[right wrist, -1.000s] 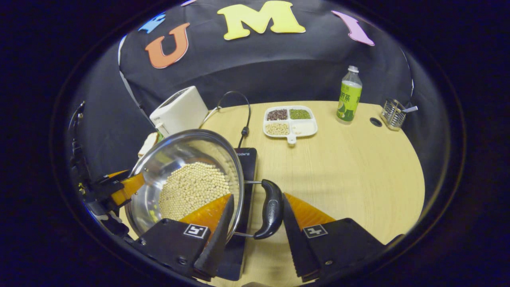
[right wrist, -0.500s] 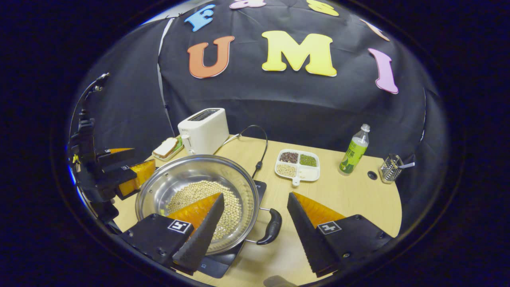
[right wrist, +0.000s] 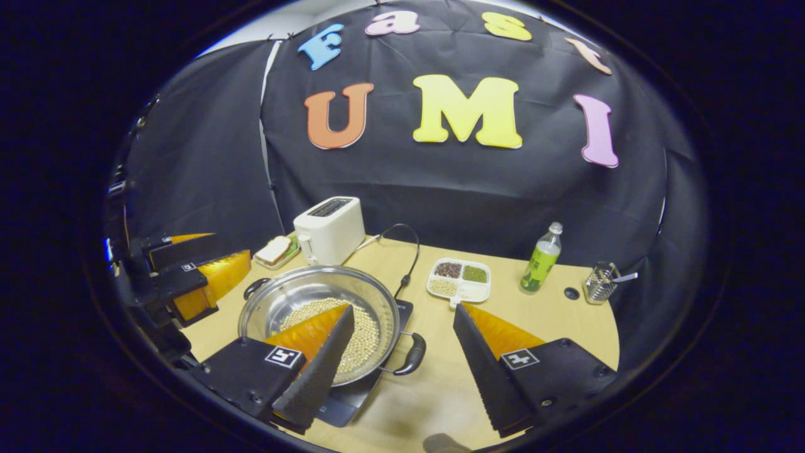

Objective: First push the handle of the pot to place it horizontally, then grasp the pot with both hands and set it on the induction cooktop.

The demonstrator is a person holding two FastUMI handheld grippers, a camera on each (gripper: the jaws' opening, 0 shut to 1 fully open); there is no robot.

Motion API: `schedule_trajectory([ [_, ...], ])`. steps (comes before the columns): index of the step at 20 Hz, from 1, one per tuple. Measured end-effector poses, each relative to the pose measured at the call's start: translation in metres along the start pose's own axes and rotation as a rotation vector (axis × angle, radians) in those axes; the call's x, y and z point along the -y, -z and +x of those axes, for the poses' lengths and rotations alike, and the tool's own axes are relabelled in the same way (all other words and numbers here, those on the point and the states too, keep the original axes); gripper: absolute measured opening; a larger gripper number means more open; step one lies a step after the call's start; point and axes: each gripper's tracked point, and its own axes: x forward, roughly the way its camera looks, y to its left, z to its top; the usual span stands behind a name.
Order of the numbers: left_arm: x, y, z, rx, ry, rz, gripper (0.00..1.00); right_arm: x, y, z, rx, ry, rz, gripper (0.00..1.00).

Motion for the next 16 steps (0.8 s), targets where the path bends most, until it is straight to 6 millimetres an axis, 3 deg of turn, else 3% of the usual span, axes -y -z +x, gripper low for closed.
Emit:
schedule_trajectory([
  [4, 0.023, -0.037, -0.036, 0.073, -0.004, 0.001, 0.96, 0.015, -0.021, -0.046, 0.059, -0.012, 0.0, 1.0],
  [13, 0.102, -0.119, -0.114, 0.227, 0.062, -0.072, 0.96, 0.105, -0.069, -0.174, 0.253, 0.082, 0.03, 1.0],
  [16, 0.128, -0.148, -0.139, 0.281, 0.099, -0.091, 0.96, 0.143, -0.079, -0.213, 0.302, 0.14, 0.075, 1.0],
])
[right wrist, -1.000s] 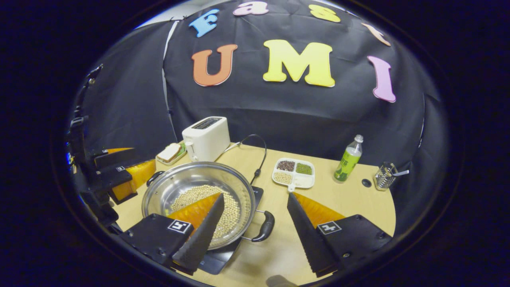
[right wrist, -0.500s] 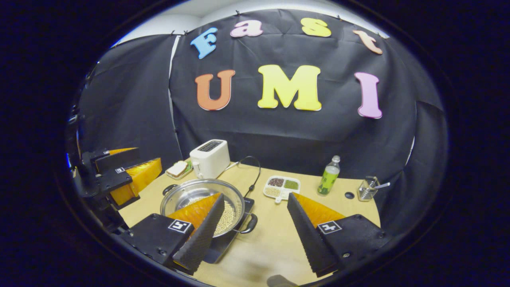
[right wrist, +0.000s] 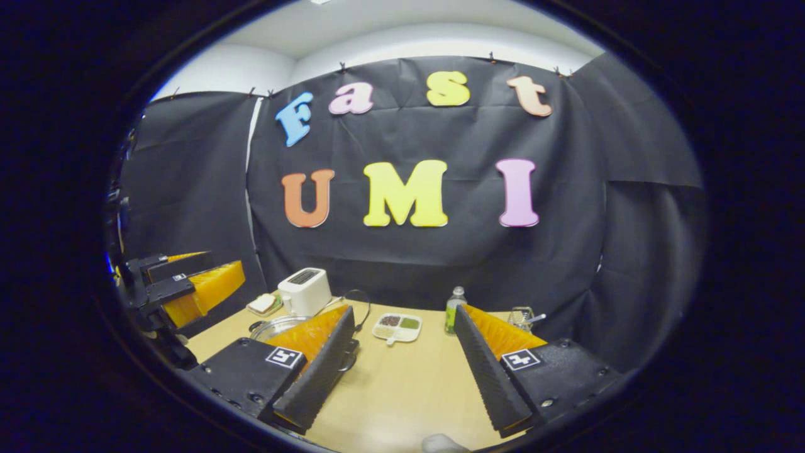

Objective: First push the handle of the pot to place it horizontally, then grasp the pot with both hands and set it on the induction cooktop.

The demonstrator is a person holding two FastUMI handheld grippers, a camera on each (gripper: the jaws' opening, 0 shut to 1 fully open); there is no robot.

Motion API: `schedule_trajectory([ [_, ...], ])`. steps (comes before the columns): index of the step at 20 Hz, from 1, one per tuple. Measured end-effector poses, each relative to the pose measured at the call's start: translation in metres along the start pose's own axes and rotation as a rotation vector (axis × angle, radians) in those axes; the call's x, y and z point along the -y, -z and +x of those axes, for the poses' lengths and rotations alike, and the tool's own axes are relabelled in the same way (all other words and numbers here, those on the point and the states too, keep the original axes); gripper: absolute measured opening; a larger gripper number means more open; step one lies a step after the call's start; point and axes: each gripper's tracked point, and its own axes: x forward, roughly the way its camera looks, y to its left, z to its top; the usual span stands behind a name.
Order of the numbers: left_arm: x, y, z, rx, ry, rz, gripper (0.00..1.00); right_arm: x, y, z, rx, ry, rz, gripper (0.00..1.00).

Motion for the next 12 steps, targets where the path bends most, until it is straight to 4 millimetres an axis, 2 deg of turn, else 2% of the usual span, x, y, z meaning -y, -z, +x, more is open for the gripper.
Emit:
schedule_trajectory([
  [2, 0.014, -0.016, -0.009, 0.023, 0.009, 0.027, 0.96, 0.026, -0.016, -0.019, 0.037, 0.033, 0.027, 1.0],
  [7, 0.044, -0.044, -0.026, 0.06, 0.031, 0.019, 0.96, 0.093, -0.039, -0.062, 0.12, 0.139, 0.064, 0.99],
  [10, 0.055, -0.054, -0.032, 0.074, 0.036, 0.027, 0.96, 0.125, -0.052, -0.08, 0.168, 0.192, 0.062, 0.96],
  [12, 0.064, -0.056, -0.033, 0.073, 0.046, 0.027, 0.96, 0.135, -0.059, -0.089, 0.187, 0.208, 0.063, 0.98],
])
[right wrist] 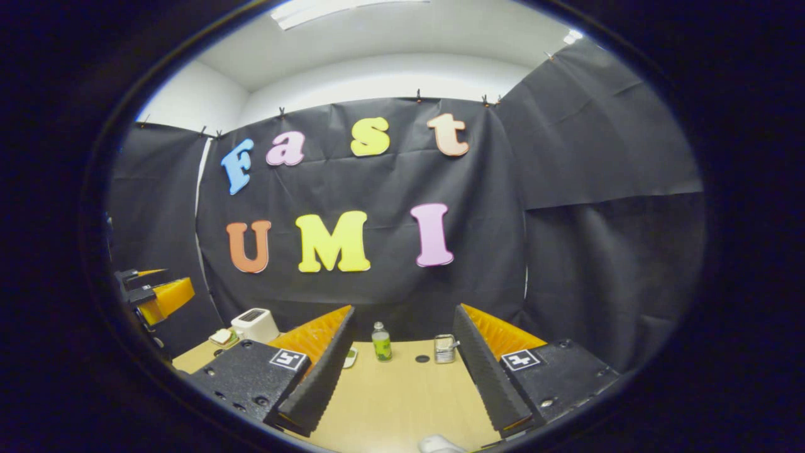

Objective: First push the handle of the pot to place it horizontally, then grasp the pot with both hands and set it on the induction cooktop.

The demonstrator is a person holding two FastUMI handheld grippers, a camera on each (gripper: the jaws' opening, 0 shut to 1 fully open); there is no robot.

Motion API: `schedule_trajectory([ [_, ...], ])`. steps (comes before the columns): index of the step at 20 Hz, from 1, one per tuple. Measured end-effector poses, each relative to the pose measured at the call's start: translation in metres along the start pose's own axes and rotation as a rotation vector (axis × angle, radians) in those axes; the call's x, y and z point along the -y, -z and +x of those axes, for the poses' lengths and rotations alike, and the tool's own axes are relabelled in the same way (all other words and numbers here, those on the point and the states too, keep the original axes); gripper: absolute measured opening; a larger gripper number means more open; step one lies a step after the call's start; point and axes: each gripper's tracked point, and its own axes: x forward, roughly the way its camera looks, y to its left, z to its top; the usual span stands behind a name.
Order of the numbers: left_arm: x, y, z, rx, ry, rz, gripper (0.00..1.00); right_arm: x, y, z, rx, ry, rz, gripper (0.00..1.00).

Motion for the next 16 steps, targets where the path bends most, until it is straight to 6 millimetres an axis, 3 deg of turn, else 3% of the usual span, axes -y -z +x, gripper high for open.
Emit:
schedule_trajectory([
  [5, 0.011, -0.009, 0.004, 0.003, -0.001, -0.018, 0.96, 0.005, -0.009, 0.0, 0.022, -0.016, -0.02, 0.97],
  [16, 0.0, -0.014, 0.004, 0.011, -0.045, -0.003, 0.96, -0.001, -0.007, 0.014, -0.009, -0.062, -0.016, 0.97],
])
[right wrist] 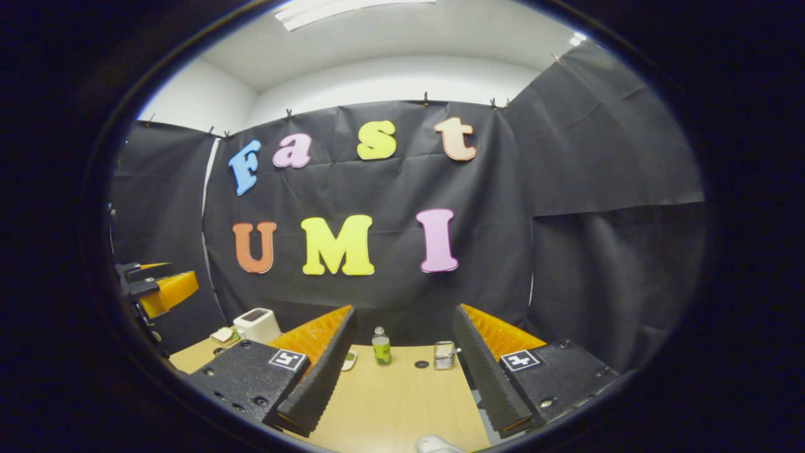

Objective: First push the handle of the pot to place it horizontally, then grasp the pot with both hands and set it on the induction cooktop.

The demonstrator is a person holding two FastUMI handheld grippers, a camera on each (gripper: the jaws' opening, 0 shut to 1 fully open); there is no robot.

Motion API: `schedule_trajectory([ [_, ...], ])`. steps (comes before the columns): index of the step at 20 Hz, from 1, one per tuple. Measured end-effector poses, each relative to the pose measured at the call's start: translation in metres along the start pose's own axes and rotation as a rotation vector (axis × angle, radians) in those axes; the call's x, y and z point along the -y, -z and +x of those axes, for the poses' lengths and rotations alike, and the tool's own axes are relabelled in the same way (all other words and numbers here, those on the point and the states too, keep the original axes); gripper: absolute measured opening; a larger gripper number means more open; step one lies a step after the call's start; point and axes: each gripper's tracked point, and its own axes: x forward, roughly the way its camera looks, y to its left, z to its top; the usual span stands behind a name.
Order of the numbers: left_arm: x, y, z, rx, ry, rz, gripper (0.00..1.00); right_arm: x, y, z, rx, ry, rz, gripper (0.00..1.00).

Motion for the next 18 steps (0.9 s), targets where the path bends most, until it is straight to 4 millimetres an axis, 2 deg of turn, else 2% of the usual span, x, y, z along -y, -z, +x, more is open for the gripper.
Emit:
schedule_trajectory([
  [12, 0.003, -0.001, 0.014, -0.011, 0.007, -0.002, 0.96, 0.014, -0.004, 0.011, 0.0, 0.02, 0.022, 0.96],
  [18, 0.002, 0.001, 0.022, -0.015, 0.008, -0.004, 0.96, 0.014, -0.001, 0.019, -0.012, 0.023, 0.029, 0.98],
])
